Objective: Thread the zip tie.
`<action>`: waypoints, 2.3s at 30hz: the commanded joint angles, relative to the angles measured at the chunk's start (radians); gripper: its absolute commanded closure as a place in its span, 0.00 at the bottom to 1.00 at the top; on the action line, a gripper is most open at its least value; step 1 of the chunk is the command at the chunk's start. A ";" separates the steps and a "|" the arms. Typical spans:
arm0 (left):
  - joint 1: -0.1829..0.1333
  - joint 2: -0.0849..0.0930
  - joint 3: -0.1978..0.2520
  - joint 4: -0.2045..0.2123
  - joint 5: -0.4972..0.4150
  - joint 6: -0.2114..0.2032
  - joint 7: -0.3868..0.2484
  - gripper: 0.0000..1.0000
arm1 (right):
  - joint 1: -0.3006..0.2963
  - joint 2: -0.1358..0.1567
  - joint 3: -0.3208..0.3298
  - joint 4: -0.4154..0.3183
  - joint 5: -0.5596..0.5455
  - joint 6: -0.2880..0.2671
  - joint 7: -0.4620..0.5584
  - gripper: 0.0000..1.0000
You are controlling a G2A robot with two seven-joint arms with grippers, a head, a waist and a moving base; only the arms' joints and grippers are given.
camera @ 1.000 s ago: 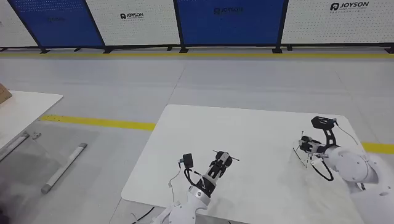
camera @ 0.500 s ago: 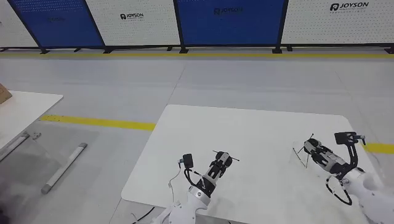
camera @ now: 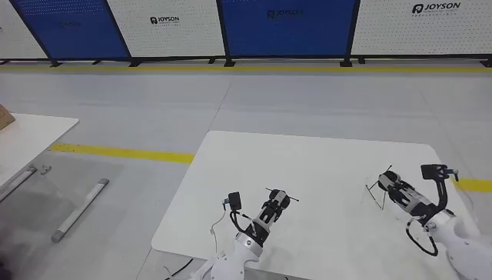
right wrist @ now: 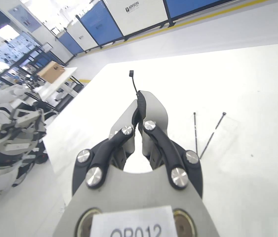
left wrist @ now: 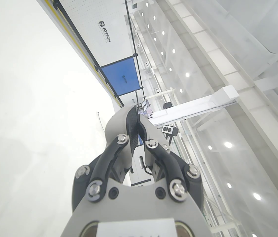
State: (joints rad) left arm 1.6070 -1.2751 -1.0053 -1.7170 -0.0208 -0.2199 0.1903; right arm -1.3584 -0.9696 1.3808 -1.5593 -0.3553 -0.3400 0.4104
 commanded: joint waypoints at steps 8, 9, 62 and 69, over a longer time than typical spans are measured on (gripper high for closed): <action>-0.007 0.001 -0.005 0.008 0.042 0.020 0.001 1.00 | -0.054 -0.029 -0.087 -0.053 0.108 0.018 -0.172 1.00; -0.007 0.002 -0.005 0.010 0.063 0.023 0.001 1.00 | -0.058 -0.036 -0.108 -0.061 0.118 0.028 -0.205 1.00; -0.185 -0.092 0.190 0.241 0.352 0.003 0.393 1.00 | -0.052 -0.119 -0.329 -0.098 0.008 0.094 -0.392 1.00; -0.185 -0.092 0.190 0.241 0.352 0.003 0.393 1.00 | -0.052 -0.119 -0.328 -0.098 0.008 0.095 -0.394 1.00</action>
State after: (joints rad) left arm 1.4218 -1.3675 -0.8152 -1.4760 0.3308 -0.2174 0.5832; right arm -1.4103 -1.0883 1.0522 -1.6576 -0.3471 -0.2464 0.0181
